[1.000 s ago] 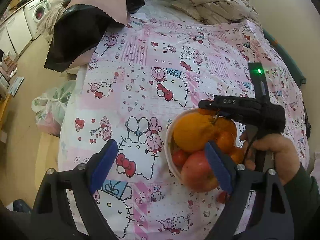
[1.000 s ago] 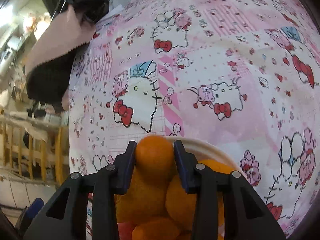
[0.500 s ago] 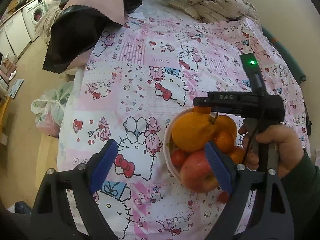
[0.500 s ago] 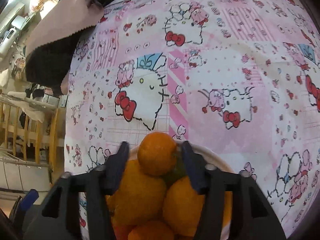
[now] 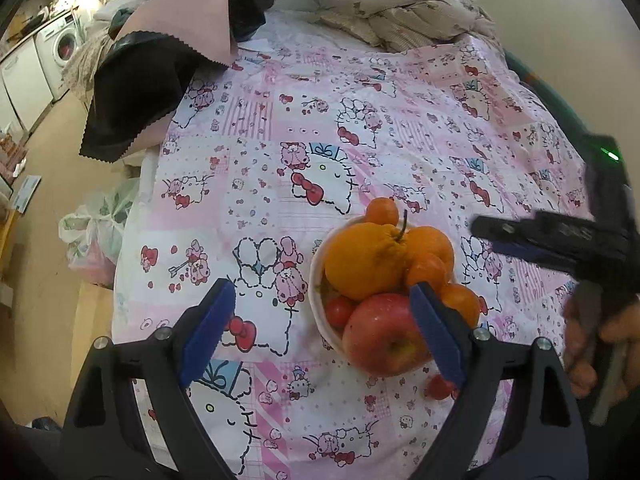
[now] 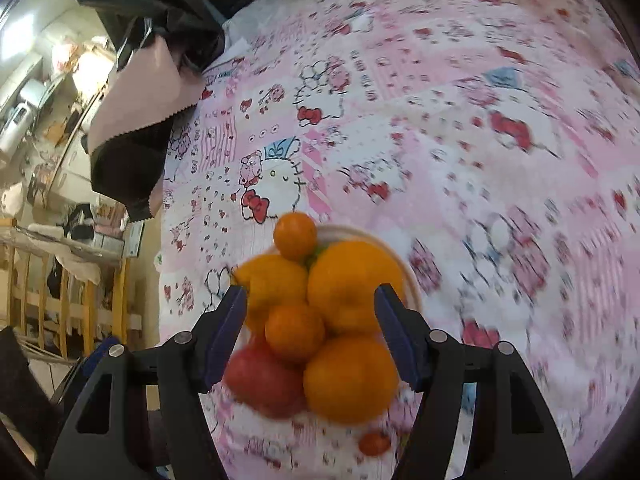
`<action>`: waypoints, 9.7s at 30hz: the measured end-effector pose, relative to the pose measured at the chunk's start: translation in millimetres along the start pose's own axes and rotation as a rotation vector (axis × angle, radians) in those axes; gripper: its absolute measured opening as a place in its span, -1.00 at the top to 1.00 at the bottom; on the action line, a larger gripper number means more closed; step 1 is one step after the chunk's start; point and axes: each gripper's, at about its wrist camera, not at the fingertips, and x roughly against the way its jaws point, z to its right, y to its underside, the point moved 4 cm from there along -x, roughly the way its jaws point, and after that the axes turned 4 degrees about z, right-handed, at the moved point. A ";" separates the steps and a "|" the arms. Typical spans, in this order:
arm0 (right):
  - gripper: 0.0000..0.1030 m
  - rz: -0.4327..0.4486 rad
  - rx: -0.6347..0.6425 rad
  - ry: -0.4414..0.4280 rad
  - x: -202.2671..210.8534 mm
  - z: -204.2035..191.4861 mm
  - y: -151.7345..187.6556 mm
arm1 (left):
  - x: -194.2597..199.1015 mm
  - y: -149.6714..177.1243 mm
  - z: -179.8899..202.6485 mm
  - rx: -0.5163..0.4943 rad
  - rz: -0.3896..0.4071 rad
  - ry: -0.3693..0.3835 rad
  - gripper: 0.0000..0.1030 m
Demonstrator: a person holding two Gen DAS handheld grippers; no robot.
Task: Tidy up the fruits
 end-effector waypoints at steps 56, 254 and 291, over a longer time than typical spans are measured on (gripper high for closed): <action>-0.43 0.103 -0.535 -0.024 76.9 122.2 134.1 | -107.2 152.7 151.4 -0.329 -0.346 0.092 0.01; -1.00 0.378 0.206 0.116 109.2 -45.5 115.2 | 81.8 36.6 0.5 -0.070 0.215 -0.066 -0.62; -1.00 0.529 0.237 0.288 114.6 -36.8 139.4 | 86.3 63.6 12.4 -0.103 0.286 -0.103 -0.99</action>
